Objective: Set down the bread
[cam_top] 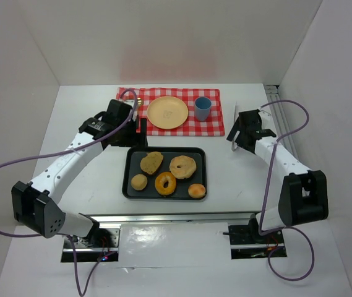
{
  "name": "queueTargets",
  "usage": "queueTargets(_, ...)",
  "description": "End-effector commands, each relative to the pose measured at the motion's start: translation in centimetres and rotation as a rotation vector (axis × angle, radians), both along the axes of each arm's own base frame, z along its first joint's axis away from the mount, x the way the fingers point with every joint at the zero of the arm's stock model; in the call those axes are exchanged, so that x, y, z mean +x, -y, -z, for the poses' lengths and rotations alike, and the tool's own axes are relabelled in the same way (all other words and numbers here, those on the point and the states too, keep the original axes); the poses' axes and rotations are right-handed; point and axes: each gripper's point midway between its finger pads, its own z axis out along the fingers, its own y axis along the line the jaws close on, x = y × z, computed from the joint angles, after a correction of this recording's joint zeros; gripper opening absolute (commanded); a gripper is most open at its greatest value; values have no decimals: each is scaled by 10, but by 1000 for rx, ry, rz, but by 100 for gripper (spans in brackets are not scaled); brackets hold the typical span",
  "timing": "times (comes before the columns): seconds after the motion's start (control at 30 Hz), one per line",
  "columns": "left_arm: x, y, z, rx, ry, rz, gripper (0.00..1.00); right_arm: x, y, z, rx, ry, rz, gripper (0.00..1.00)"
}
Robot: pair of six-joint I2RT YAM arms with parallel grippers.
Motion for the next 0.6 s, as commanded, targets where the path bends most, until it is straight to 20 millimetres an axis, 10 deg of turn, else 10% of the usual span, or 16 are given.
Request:
queueTargets(0.0, 3, 3, -5, -16, 10, 13, 95, 25, 10, -14, -30, 107, -19, 100)
queueTargets(0.57, 11, 1, -9, -26, 16, 0, 95, 119, 27, 52, -118, 44, -105, 100)
